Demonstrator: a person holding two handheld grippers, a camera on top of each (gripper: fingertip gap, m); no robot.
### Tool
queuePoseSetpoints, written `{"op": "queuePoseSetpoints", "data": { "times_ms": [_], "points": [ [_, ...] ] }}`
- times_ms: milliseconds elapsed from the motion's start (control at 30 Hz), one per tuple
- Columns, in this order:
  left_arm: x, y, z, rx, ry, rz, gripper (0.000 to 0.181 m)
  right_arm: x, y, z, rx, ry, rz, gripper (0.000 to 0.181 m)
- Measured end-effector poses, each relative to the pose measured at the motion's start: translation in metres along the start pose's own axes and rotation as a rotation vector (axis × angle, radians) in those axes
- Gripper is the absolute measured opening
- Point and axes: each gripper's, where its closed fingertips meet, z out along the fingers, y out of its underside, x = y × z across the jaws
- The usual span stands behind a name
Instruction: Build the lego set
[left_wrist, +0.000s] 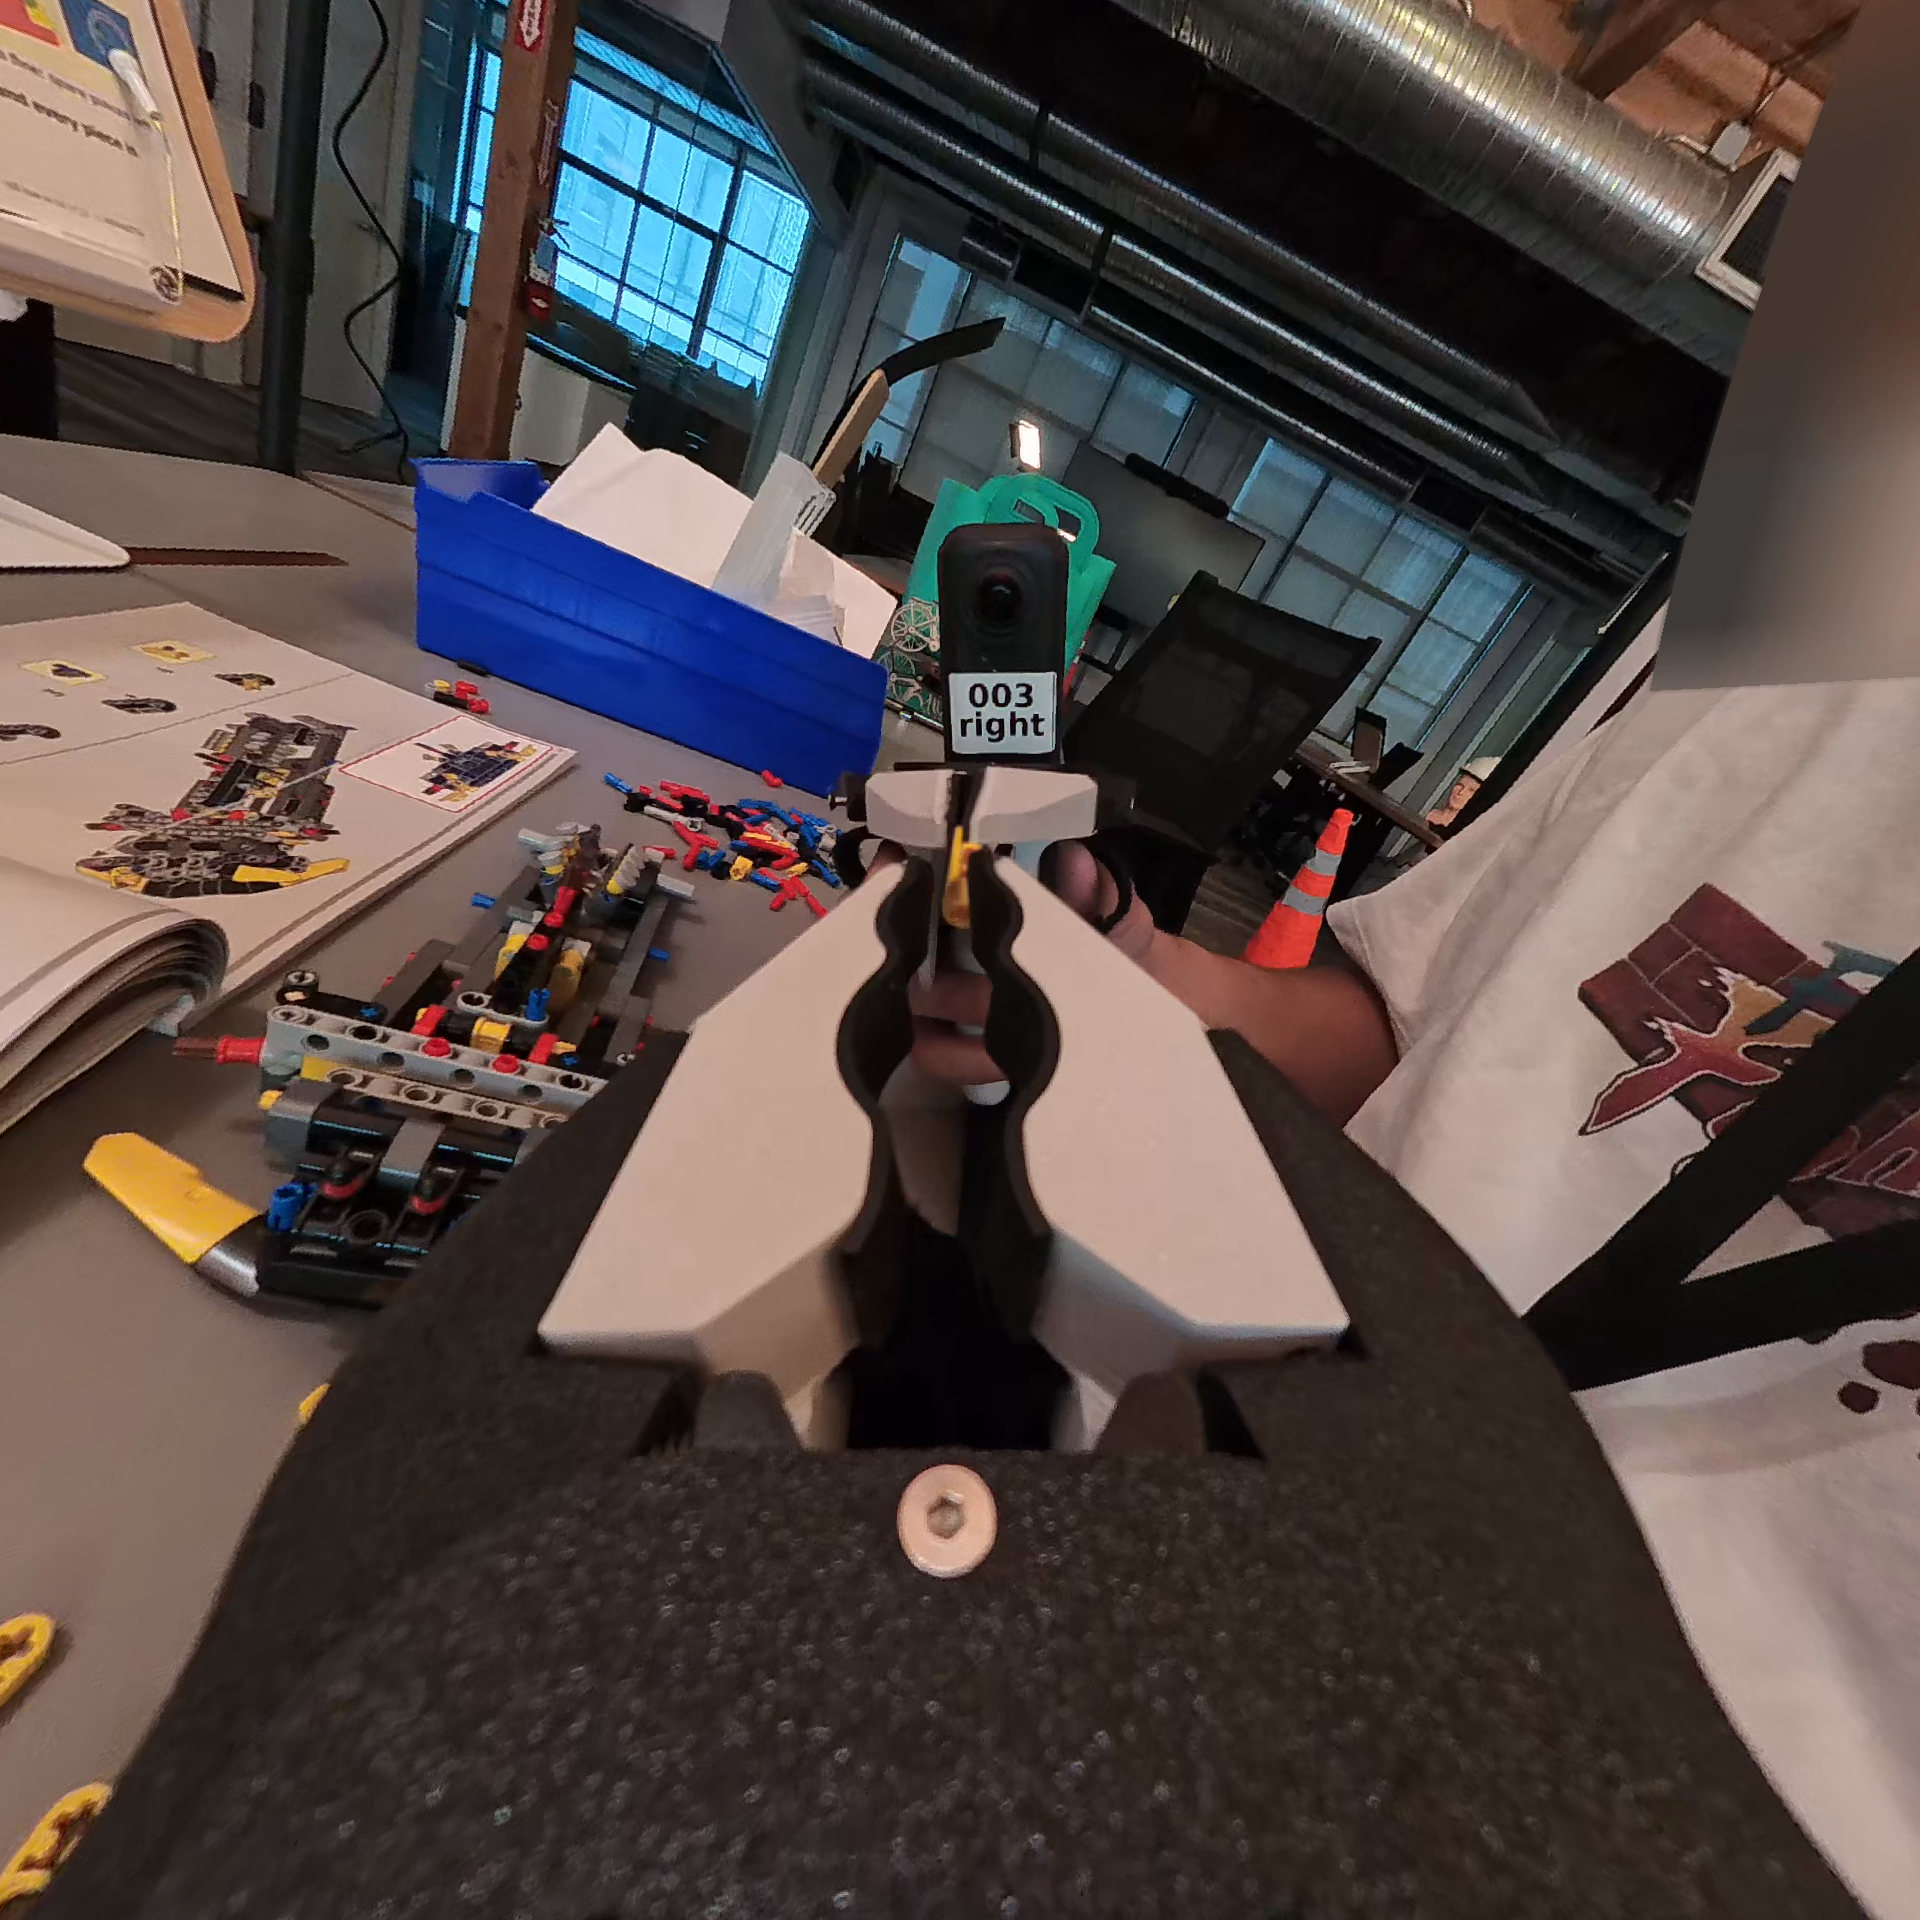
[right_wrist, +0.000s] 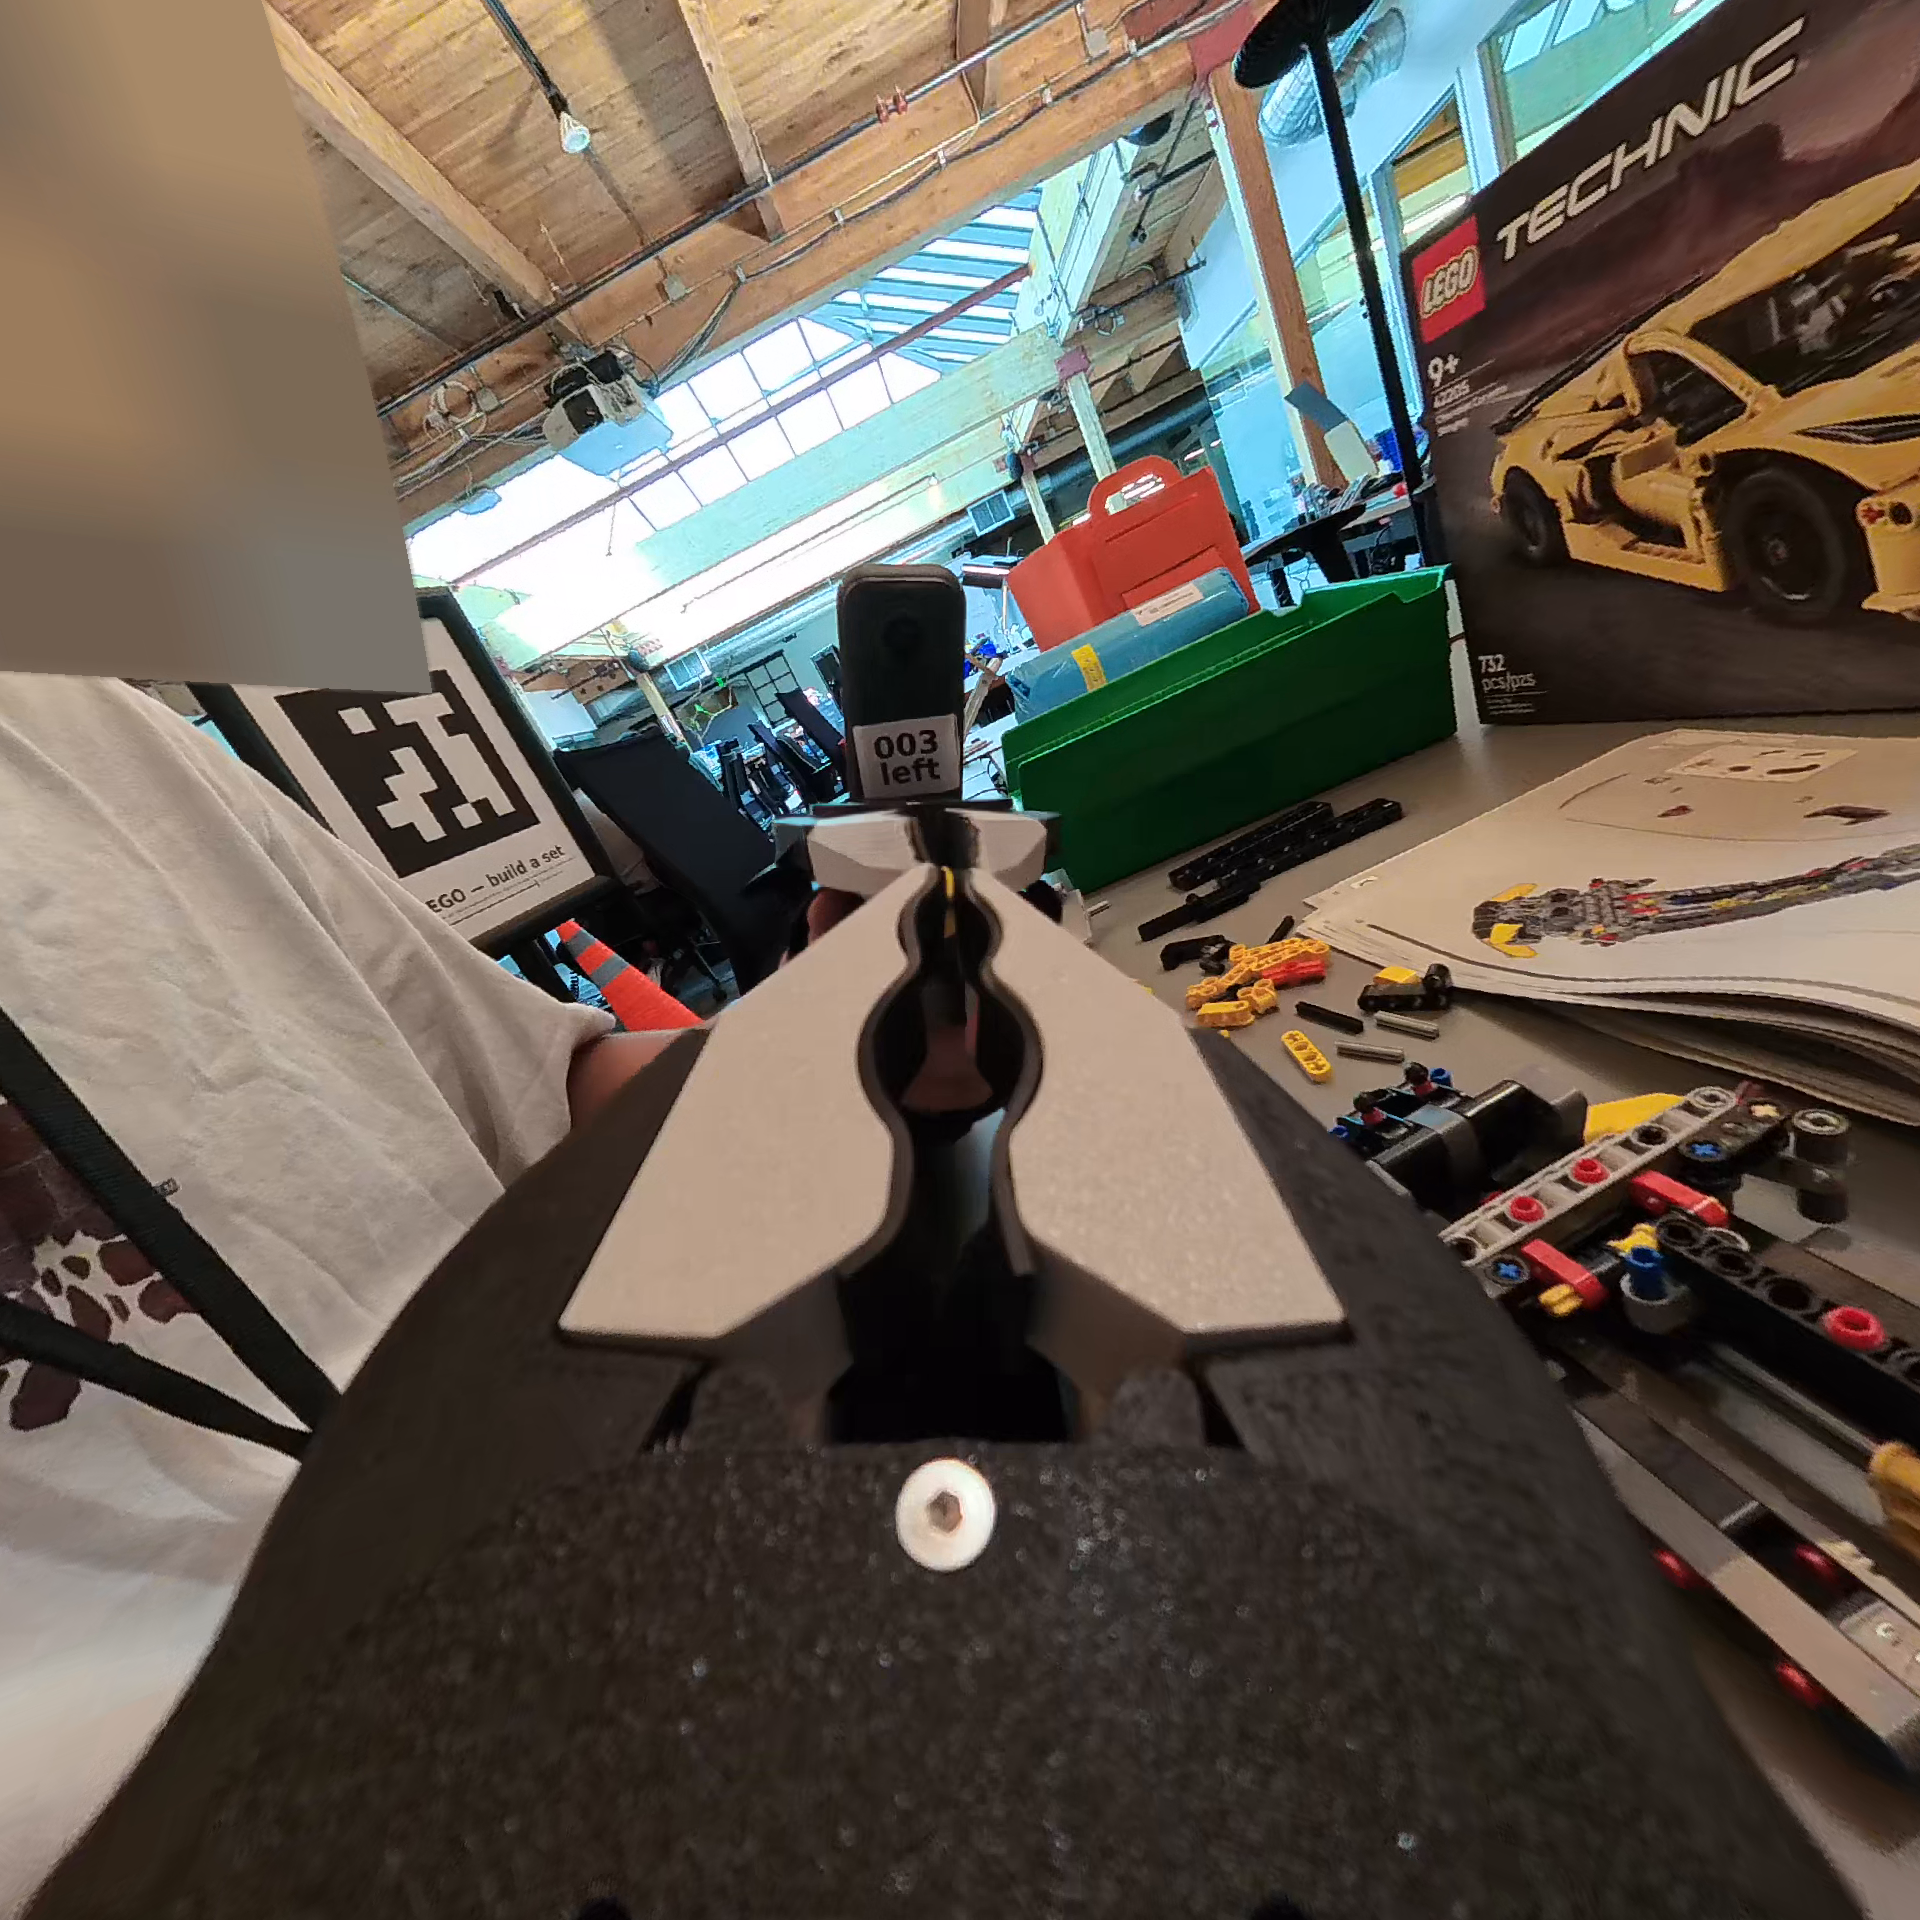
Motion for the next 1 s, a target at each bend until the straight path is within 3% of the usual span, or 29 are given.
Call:
{"op": "queuePoseSetpoints", "data": {
  "times_ms": [267,400,467,567,667,867,1000],
  "points": [
    [-0.001,0.002,0.0,-0.024,-0.02,0.036,0.0,0.001,0.002,0.001,-0.011,0.004,0.017,0.0],
    [-0.004,0.005,0.001,-0.059,-0.093,0.175,0.0,0.004,0.0,-0.007,-0.053,0.018,0.051,0.008],
    [-0.007,0.009,0.0,-0.094,-0.168,0.316,0.001,0.016,-0.008,-0.029,-0.125,0.108,0.009,0.019],
    [-0.01,0.013,0.0,-0.126,-0.251,0.479,0.001,0.046,-0.015,-0.087,-0.338,0.356,-0.1,0.023],
    [-0.014,0.016,0.003,-0.161,-0.308,0.569,0.0,0.065,0.012,-0.151,-0.643,0.579,-0.089,0.026],
    [-0.019,0.028,0.008,-0.234,-0.337,0.632,0.0,0.065,0.061,-0.205,-0.926,0.773,-0.117,0.021],
    [-0.019,0.03,0.008,-0.239,-0.331,0.618,0.0,0.069,0.075,-0.211,-0.928,0.799,-0.095,0.018]
  ]
}}
